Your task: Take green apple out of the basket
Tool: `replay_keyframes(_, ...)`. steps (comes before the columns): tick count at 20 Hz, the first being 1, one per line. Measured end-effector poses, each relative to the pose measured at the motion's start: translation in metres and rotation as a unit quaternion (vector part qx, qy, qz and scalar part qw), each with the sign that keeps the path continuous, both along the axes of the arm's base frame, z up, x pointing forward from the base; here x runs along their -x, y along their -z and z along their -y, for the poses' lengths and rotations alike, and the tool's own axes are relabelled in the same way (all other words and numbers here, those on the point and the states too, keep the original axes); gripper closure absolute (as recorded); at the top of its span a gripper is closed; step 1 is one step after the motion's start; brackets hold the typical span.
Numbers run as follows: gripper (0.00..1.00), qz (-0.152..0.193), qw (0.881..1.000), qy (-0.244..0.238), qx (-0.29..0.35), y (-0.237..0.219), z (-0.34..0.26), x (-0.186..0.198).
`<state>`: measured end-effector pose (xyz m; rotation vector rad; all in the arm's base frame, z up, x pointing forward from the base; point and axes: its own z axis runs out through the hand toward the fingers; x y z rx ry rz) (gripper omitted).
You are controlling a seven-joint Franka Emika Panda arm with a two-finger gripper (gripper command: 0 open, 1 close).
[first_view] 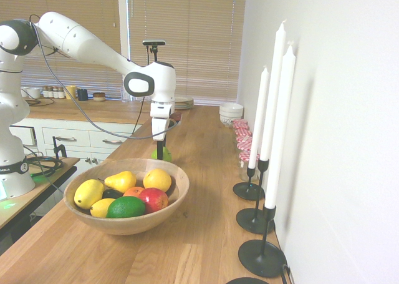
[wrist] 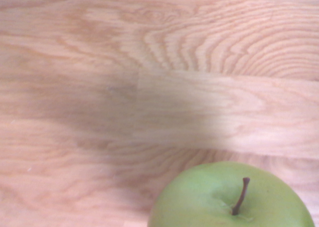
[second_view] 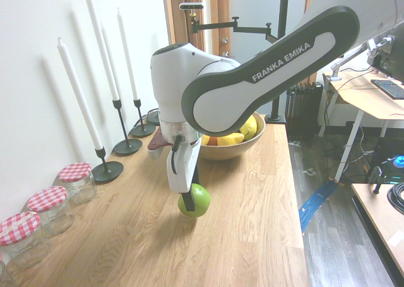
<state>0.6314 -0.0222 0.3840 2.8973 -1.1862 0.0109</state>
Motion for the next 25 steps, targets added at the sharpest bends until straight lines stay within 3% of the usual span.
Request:
replay_keyframes(8,1.00,0.008,1.000,-0.003,0.001,0.0082,0.0000,-0.0048)
replay_keyframes(9,0.00,0.008,1.000,-0.003,0.001,0.0082,-0.0004,-0.0048)
replay_keyframes(25,0.00,0.010,1.000,0.000,-0.003,-0.0004,0.0002,-0.0052)
